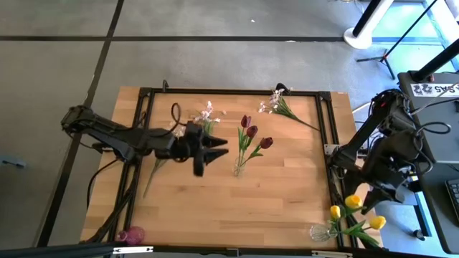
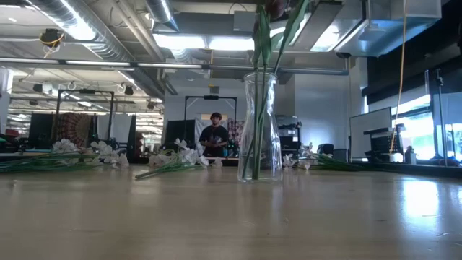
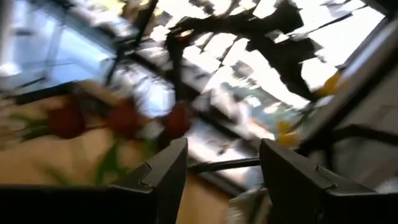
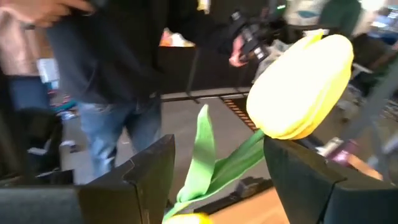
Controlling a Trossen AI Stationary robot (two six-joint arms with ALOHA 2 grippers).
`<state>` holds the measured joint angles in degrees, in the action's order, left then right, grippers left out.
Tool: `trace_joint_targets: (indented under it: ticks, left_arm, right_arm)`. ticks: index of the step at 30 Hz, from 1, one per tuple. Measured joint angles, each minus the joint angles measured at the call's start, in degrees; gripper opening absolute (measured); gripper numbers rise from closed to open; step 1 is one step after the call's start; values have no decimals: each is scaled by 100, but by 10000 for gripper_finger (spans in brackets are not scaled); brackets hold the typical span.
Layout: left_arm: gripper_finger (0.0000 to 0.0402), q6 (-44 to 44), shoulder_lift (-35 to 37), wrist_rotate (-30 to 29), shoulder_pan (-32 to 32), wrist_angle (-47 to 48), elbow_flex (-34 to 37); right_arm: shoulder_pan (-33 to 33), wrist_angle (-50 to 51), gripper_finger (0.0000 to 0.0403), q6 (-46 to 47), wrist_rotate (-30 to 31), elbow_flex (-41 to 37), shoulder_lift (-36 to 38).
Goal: Sort flowers into vase by color
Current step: Put the yellow tulip into the bottom transparent vase
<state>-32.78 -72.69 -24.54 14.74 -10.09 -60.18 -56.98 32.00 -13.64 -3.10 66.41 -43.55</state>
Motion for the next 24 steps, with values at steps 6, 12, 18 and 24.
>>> trace_joint_targets:
  ticks: [6,12,18,24]
  left_arm:
    - [195,-265,-7,622,-849,1308,2]
    - [195,17,-2,1066,-1247,1423,2]
    - [195,87,-4,1074,-1318,1460,2]
    - [195,-526,-54,1089,-801,1385,2]
  right_arm:
    - [-1,173,246,1349,49,9,-113]
    - [-5,396,246,2543,-234,-161,-251]
    - [0,460,246,1966,251,-161,-228]
    - [-1,629,246,1407,740,-161,-23]
